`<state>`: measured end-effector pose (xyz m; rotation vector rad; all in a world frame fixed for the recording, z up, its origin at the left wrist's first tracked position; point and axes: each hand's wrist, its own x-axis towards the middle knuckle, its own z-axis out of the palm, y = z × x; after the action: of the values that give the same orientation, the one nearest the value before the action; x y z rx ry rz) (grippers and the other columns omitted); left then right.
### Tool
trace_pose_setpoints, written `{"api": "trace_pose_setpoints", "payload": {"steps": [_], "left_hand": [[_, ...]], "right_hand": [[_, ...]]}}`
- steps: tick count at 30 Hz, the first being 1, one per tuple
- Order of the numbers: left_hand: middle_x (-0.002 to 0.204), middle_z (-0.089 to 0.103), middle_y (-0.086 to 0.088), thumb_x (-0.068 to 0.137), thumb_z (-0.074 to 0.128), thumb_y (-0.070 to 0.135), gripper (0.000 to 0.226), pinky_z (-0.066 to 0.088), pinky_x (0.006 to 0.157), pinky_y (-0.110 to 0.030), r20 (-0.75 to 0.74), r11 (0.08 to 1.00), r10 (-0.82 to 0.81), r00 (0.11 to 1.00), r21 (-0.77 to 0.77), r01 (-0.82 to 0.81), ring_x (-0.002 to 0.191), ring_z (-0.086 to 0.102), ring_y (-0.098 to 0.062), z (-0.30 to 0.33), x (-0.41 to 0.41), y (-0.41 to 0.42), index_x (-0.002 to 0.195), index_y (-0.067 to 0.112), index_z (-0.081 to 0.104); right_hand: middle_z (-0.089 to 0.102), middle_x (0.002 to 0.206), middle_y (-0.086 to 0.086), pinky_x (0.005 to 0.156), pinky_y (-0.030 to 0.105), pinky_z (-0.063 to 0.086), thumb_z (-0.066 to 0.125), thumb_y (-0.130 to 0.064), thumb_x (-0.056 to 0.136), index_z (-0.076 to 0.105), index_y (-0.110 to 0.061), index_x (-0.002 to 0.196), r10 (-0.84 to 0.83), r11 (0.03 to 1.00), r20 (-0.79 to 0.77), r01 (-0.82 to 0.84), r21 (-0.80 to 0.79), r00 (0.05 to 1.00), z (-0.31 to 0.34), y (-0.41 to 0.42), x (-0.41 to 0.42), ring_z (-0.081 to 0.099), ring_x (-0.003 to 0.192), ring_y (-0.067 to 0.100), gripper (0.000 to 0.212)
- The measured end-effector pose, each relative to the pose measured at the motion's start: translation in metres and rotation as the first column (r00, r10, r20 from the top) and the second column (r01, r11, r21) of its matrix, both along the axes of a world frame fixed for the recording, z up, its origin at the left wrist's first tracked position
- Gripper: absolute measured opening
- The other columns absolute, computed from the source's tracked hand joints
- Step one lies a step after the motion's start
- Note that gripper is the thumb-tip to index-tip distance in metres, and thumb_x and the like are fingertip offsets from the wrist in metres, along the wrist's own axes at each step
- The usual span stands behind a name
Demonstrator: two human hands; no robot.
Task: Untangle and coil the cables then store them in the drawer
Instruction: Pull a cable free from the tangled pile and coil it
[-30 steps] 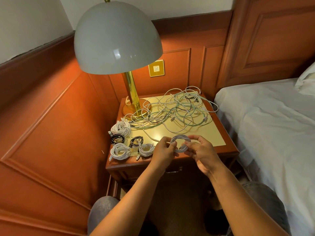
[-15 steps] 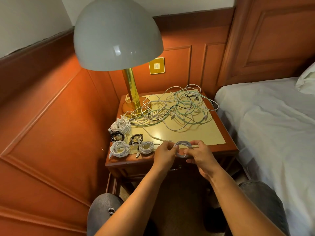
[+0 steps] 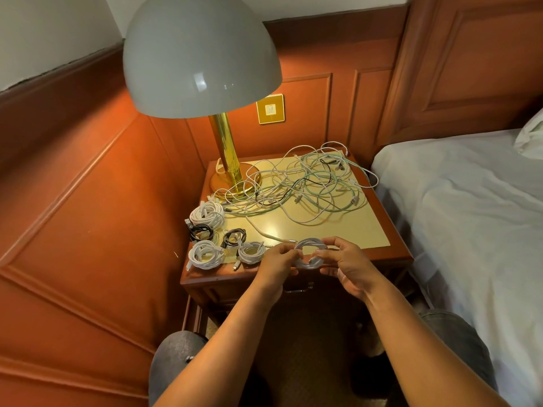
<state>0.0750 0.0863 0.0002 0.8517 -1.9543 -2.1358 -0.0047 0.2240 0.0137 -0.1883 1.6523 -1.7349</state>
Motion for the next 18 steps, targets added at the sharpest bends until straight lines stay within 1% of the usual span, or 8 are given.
{"api": "trace_pose_setpoints", "payload": {"steps": [2, 5, 8, 11, 14, 16, 18], "left_hand": [[0.091, 0.065, -0.006, 0.096, 0.055, 0.016, 0.011, 0.045, 0.071, -0.029, -0.005, 1.0, 0.004, 1.0, -0.009, -0.004, 0.085, 0.06, -0.018, -0.003, 0.001, -0.002, 0.097, 0.01, 0.064], [0.093, 0.065, -0.007, 0.097, 0.057, 0.02, 0.014, 0.047, 0.067, -0.026, -0.001, 1.0, 0.004, 1.0, -0.03, -0.004, 0.083, 0.06, -0.016, -0.009, -0.001, -0.003, 0.097, 0.009, 0.065], [0.091, 0.065, -0.006, 0.096, 0.059, 0.019, 0.014, 0.048, 0.068, -0.026, 0.008, 0.999, -0.005, 1.0, -0.047, 0.005, 0.081, 0.059, -0.015, -0.011, -0.004, 0.0, 0.1, 0.008, 0.065], [0.089, 0.065, -0.002, 0.095, 0.059, 0.017, 0.012, 0.049, 0.069, -0.026, 0.026, 0.995, 0.006, 1.0, -0.099, -0.004, 0.079, 0.059, -0.013, -0.012, -0.008, 0.003, 0.102, 0.008, 0.065], [0.091, 0.066, -0.002, 0.095, 0.06, 0.02, 0.015, 0.053, 0.075, -0.033, 0.056, 0.978, 0.035, 0.998, -0.209, -0.022, 0.081, 0.061, -0.016, -0.014, -0.012, 0.007, 0.103, 0.01, 0.066], [0.09, 0.066, -0.002, 0.095, 0.059, 0.023, 0.012, 0.055, 0.081, -0.04, 0.075, 0.96, 0.064, 0.995, -0.275, -0.041, 0.084, 0.063, -0.019, -0.016, -0.012, 0.008, 0.099, 0.013, 0.066], [0.089, 0.065, 0.001, 0.094, 0.059, 0.024, 0.008, 0.055, 0.085, -0.043, 0.086, 0.942, 0.098, 0.991, -0.328, -0.065, 0.087, 0.064, -0.02, -0.019, -0.011, 0.007, 0.094, 0.017, 0.064]], "right_hand": [[0.072, 0.094, 0.013, 0.074, 0.034, 0.047, 0.06, -0.003, 0.091, 0.06, -0.008, 0.111, 0.004, 0.999, 0.065, -0.001, -0.046, 0.998, -0.002, 0.002, -0.004, 0.066, 0.086, 0.022, 0.02], [0.071, 0.088, 0.012, 0.07, 0.031, 0.048, 0.058, 0.002, 0.091, 0.058, -0.007, 0.107, -0.052, 0.998, 0.089, 0.056, -0.039, 0.995, -0.005, 0.001, -0.007, 0.067, 0.076, 0.019, 0.018], [0.068, 0.09, 0.015, 0.068, 0.03, 0.051, 0.057, 0.005, 0.091, 0.057, -0.004, 0.103, -0.121, 0.992, 0.098, 0.122, -0.01, 0.988, -0.01, -0.001, -0.01, 0.066, 0.077, 0.02, 0.015], [0.067, 0.089, 0.016, 0.065, 0.028, 0.052, 0.059, 0.007, 0.089, 0.058, -0.003, 0.097, -0.194, 0.981, 0.107, 0.195, 0.003, 0.975, -0.016, -0.005, -0.013, 0.066, 0.076, 0.022, 0.013], [0.067, 0.088, 0.016, 0.06, 0.027, 0.053, 0.059, 0.008, 0.088, 0.059, -0.003, 0.092, -0.252, 0.968, 0.091, 0.25, 0.03, 0.963, -0.023, -0.011, -0.016, 0.067, 0.073, 0.021, 0.012], [0.066, 0.09, 0.018, 0.058, 0.026, 0.053, 0.059, 0.008, 0.088, 0.06, -0.004, 0.09, -0.271, 0.962, 0.063, 0.267, 0.057, 0.961, -0.027, -0.015, -0.016, 0.067, 0.074, 0.022, 0.012], [0.067, 0.093, 0.018, 0.057, 0.025, 0.052, 0.06, 0.007, 0.088, 0.06, -0.006, 0.091, -0.274, 0.958, 0.024, 0.271, 0.089, 0.961, -0.031, -0.02, -0.016, 0.068, 0.075, 0.022, 0.013]]}}
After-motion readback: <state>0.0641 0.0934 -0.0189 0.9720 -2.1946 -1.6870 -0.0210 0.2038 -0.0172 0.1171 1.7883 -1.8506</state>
